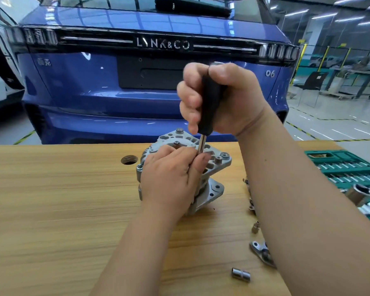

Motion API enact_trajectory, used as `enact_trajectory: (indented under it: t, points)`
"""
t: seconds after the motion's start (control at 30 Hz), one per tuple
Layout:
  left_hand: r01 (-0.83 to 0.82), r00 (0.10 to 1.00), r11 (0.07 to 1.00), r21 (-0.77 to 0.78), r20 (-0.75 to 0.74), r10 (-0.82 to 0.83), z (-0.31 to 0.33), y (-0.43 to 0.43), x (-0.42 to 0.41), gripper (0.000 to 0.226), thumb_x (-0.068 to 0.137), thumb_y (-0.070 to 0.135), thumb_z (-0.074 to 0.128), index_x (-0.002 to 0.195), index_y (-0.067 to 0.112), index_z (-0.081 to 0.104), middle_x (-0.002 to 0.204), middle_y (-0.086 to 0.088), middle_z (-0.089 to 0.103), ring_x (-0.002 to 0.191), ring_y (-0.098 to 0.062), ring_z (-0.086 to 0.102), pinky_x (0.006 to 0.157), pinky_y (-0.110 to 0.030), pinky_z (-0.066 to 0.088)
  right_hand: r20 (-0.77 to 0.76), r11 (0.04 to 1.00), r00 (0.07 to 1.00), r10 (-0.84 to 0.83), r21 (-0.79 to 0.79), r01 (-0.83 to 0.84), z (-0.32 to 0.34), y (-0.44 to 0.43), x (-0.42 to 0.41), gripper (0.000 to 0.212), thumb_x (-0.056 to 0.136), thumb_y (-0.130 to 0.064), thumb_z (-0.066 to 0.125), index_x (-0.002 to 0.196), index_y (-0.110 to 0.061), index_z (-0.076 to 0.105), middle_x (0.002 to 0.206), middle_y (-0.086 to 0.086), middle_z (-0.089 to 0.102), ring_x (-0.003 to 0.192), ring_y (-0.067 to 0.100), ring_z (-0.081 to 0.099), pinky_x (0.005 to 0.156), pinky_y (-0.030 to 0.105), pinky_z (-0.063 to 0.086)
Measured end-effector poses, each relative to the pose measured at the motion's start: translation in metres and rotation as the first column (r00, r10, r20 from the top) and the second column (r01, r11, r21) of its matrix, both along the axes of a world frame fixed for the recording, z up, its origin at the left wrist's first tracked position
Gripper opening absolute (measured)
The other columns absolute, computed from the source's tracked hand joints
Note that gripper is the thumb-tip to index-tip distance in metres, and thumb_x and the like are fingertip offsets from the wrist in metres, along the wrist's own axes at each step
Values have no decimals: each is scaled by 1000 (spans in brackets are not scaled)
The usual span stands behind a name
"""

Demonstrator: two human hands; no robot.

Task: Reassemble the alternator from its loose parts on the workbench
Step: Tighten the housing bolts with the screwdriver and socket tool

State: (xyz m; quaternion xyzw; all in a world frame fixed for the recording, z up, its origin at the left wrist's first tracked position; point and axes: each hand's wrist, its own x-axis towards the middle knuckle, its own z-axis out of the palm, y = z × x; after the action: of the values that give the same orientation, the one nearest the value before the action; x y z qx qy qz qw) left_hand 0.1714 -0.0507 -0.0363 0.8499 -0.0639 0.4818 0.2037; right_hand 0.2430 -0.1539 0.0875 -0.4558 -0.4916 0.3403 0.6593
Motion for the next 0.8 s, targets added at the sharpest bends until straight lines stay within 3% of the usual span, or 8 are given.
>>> enact_trajectory:
  t: [0.1,0.3,0.37,0.5,0.57,0.63,0.73,0.8]
  points:
    - [130,986,989,-67,-95,-136,-1,12,-2,39,92,58,37,67,30,50,63,19,51,73,-10,44,65,-33,36,-75,995,993,95,2,-95,-6,9,-9,36,69,-25,74,57,-20,40,47,-6,34,35,9,28,40,19,28]
    - [-55,996,997,-47,65,58,-13,-8,1,36,73,51,62,63,16,61,60,7,58,65,-19,56,66,-35,39,11,916,918,-397,66,395,-8,7,-33,32,87,-25,46,57,-20,36,45,-6,27,36,12,20,41,20,28]
    - [-75,992,993,-90,94,83,-13,-11,2,34,75,45,61,60,15,57,55,6,54,60,-19,53,64,-37,39,3,804,806,-592,74,590,-10,10,-36,35,90,-23,48,60,-20,31,47,-3,25,40,16,17,43,24,26]
    - [-115,982,988,-108,141,129,-9,-21,2,35,80,34,48,54,11,51,51,2,50,54,-20,47,60,-36,35,12,366,367,-930,127,922,-13,24,-45,39,83,-23,54,53,-22,29,50,0,27,50,21,22,47,34,26]
    - [-140,980,987,-80,133,150,-10,-22,1,40,86,35,46,55,11,53,54,2,53,56,-21,49,60,-35,35,20,314,314,-949,122,942,-13,21,-46,40,84,-24,55,51,-22,31,49,-2,29,48,20,25,48,33,30]
    - [-146,982,989,-36,116,149,-12,-20,1,43,93,39,47,60,13,56,60,4,58,61,-20,52,61,-35,36,50,492,490,-870,100,865,-13,8,-41,34,86,-29,57,59,-23,37,51,-1,32,46,19,27,48,33,33]
    - [-137,982,991,0,128,136,-13,-18,2,43,96,40,47,64,15,58,65,6,61,63,-20,53,60,-35,37,133,874,864,-486,46,484,-7,-13,-22,21,82,-32,62,73,-17,52,63,0,49,46,17,43,52,30,40]
    - [-141,984,990,15,110,139,-12,-17,3,44,97,42,45,65,16,61,68,7,63,65,-19,54,62,-34,36,136,979,970,-203,23,202,0,-18,-7,24,72,-32,70,77,-13,56,72,5,57,51,24,54,55,30,45]
